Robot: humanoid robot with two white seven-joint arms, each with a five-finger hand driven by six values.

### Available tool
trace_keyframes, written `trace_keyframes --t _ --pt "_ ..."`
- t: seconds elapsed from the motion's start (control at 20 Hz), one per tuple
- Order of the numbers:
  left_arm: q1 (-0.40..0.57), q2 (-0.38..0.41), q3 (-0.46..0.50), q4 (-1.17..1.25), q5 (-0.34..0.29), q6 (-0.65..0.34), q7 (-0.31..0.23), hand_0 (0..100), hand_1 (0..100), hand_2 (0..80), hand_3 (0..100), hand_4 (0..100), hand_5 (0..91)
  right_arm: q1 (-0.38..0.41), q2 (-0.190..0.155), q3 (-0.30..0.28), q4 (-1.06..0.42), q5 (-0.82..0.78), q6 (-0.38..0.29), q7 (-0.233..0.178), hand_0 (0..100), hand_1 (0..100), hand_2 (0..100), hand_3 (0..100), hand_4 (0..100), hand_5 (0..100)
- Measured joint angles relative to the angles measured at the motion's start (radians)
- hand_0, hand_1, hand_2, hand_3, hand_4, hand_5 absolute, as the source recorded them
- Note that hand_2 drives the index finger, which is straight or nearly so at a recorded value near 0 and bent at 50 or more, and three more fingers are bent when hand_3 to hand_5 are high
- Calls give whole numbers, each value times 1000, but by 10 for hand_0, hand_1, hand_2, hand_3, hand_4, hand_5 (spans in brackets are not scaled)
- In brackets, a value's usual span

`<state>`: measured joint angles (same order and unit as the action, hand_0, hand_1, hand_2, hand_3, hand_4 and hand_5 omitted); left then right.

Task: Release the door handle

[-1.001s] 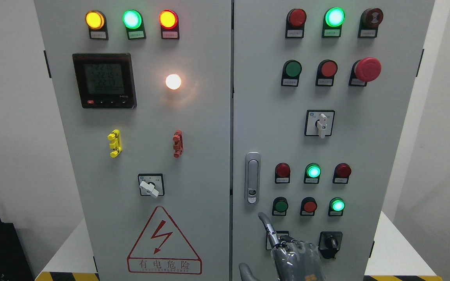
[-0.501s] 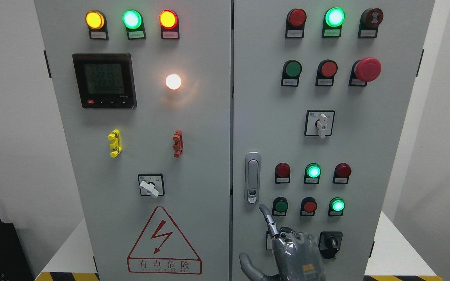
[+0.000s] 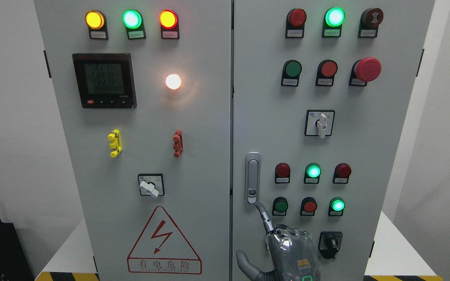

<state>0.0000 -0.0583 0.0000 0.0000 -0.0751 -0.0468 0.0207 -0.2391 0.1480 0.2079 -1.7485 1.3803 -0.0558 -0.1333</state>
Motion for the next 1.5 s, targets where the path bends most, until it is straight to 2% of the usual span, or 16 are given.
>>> trace_keyframes --t 0.45,0.75,1.5 --pt "0 0 0 0 0 0 0 120 389 0 0 0 0 -30 0 11 23 1 0 1 227 337 0 992 880 970" --pt "0 0 0 0 0 0 0 120 389 0 0 0 0 -41 0 14 37 1 33 1 229 334 0 992 879 970" --pt "0 0 0 0 0 0 0 120 389 0 0 0 0 -46 1 18 51 0 59 5 231 331 0 992 879 969"
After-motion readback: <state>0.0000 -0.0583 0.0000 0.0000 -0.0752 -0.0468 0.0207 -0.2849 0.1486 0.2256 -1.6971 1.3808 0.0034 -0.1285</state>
